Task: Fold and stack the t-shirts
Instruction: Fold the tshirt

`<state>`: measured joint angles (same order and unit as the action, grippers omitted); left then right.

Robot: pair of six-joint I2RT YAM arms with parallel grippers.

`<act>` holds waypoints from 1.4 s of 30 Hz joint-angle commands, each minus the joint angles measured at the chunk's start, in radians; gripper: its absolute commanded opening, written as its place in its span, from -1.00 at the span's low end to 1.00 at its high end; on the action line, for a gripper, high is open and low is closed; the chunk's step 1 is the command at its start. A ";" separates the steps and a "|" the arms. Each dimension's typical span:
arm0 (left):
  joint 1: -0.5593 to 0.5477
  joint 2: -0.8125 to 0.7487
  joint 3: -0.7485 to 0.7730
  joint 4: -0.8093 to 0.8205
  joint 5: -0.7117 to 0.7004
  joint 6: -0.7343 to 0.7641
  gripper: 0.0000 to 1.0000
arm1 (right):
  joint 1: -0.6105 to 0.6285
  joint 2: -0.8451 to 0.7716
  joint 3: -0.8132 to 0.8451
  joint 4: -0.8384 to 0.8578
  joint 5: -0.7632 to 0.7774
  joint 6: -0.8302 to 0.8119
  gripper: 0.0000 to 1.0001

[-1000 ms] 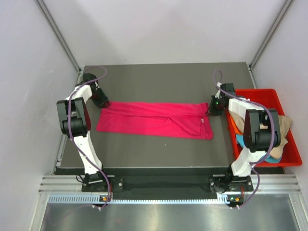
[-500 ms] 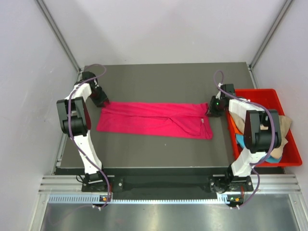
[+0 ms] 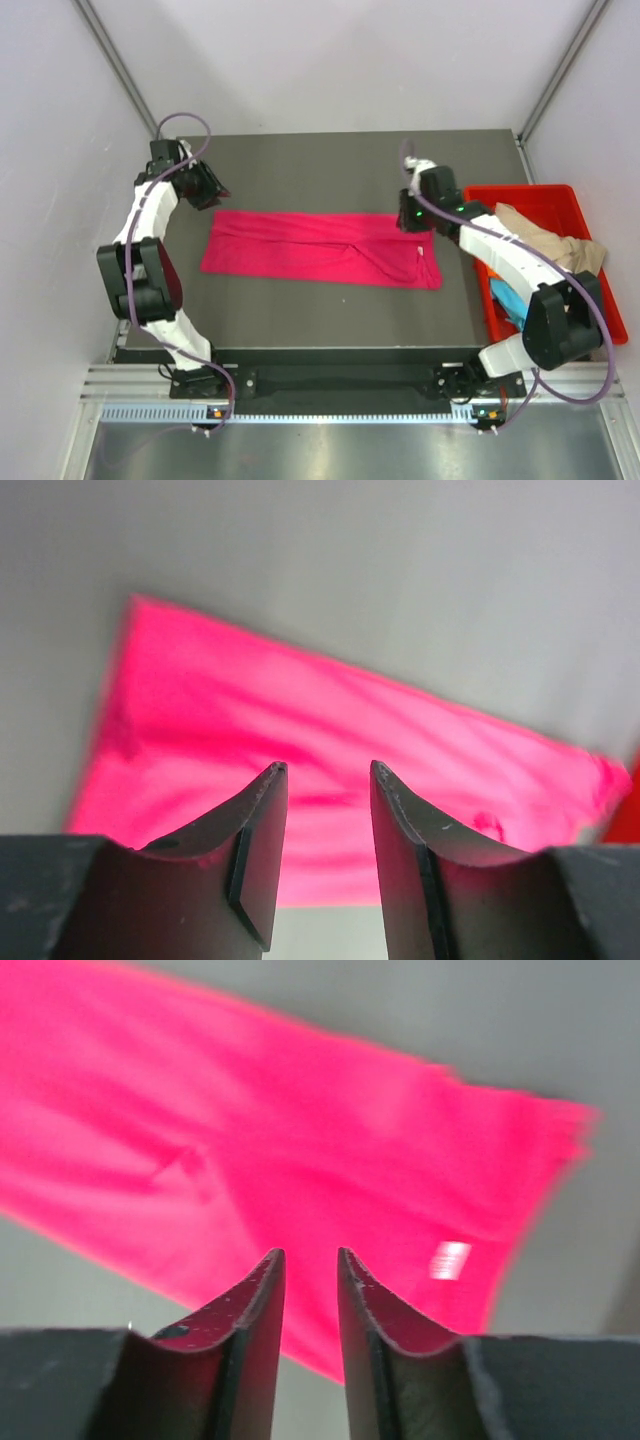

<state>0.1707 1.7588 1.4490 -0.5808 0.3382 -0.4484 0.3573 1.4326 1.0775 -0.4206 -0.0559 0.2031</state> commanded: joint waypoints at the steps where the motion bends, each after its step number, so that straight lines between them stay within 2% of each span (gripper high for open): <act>1: -0.028 -0.096 -0.128 0.079 0.146 -0.026 -0.14 | 0.146 -0.006 -0.027 0.032 0.120 -0.102 -0.41; 6: -0.031 -0.198 -0.300 0.171 0.220 -0.065 -0.15 | 0.325 0.078 -0.033 0.052 0.226 -0.159 -0.38; 7: -0.033 -0.211 -0.321 0.186 0.226 -0.075 -0.16 | 0.371 0.089 -0.034 0.052 0.247 -0.163 -0.45; 9: -0.033 -0.232 -0.366 0.200 0.236 -0.079 -0.16 | 0.410 0.112 -0.043 0.063 0.281 -0.166 -0.73; 10: -0.033 -0.237 -0.371 0.199 0.231 -0.076 -0.16 | 0.436 0.117 -0.050 0.066 0.290 -0.166 -0.77; 18: -0.034 -0.242 -0.386 0.206 0.242 -0.076 -0.16 | 0.454 0.209 -0.077 0.088 0.291 -0.154 -0.82; 23: -0.033 -0.228 -0.388 0.208 0.243 -0.076 -0.17 | 0.453 0.278 -0.047 0.080 0.366 -0.145 -0.79; 29: -0.034 -0.236 -0.406 0.208 0.217 -0.059 -0.19 | 0.454 0.284 -0.036 0.092 0.464 -0.146 -0.72; 42: -0.034 -0.228 -0.411 0.207 0.203 -0.050 -0.19 | 0.454 0.279 -0.027 0.106 0.522 -0.177 -0.70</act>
<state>0.1356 1.5616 1.0431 -0.4129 0.5411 -0.5213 0.8051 1.7229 1.0042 -0.3576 0.4114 0.0441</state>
